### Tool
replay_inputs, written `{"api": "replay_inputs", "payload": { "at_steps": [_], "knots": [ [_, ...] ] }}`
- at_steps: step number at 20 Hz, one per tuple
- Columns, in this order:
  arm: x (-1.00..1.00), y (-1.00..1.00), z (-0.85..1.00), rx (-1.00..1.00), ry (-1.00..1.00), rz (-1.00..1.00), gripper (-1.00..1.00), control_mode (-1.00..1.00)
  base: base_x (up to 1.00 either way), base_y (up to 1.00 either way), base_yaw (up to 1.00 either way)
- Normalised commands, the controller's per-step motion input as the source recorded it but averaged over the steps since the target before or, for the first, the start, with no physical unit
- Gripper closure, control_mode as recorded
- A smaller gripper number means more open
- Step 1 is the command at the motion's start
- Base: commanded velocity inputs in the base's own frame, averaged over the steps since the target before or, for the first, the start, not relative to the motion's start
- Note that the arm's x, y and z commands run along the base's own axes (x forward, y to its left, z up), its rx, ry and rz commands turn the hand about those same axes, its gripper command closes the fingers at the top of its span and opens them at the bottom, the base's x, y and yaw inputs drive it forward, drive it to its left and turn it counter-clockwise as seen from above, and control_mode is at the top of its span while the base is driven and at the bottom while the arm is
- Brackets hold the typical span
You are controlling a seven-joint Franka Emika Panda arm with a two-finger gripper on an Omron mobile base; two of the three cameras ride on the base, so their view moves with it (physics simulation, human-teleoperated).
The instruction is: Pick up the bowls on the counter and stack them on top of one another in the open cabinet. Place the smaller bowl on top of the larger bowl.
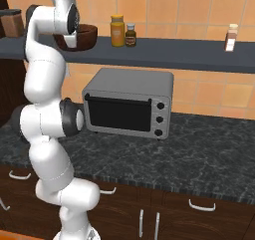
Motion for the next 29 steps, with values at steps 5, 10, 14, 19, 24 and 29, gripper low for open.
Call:
{"api": "replay_inputs", "payload": {
  "at_steps": [5, 10, 14, 19, 24, 29],
  "knots": [
    [-0.93, -0.04, -0.07, 0.09, -0.40, 0.00, -1.00, -1.00, 0.00, 0.00, 0.00],
    [-1.00, -0.16, 0.05, 0.00, -0.20, 0.00, -1.00, -1.00, 0.00, 0.00, 0.00],
    [-1.00, -0.35, -0.06, 0.01, -0.19, 0.00, -1.00, -1.00, 0.00, 0.00, 0.00],
    [-1.00, -0.42, -0.08, 0.03, -0.22, 0.00, -1.00, -1.00, 0.00, 0.00, 0.00],
    [-1.00, -0.38, -0.17, 0.02, -0.07, 0.00, -1.00, -1.00, 0.00, 0.00, 0.00],
    [-0.99, -0.31, -0.66, 0.00, 0.00, 0.00, -1.00, -1.00, 0.00, 0.00, 0.00]
  ]
}}
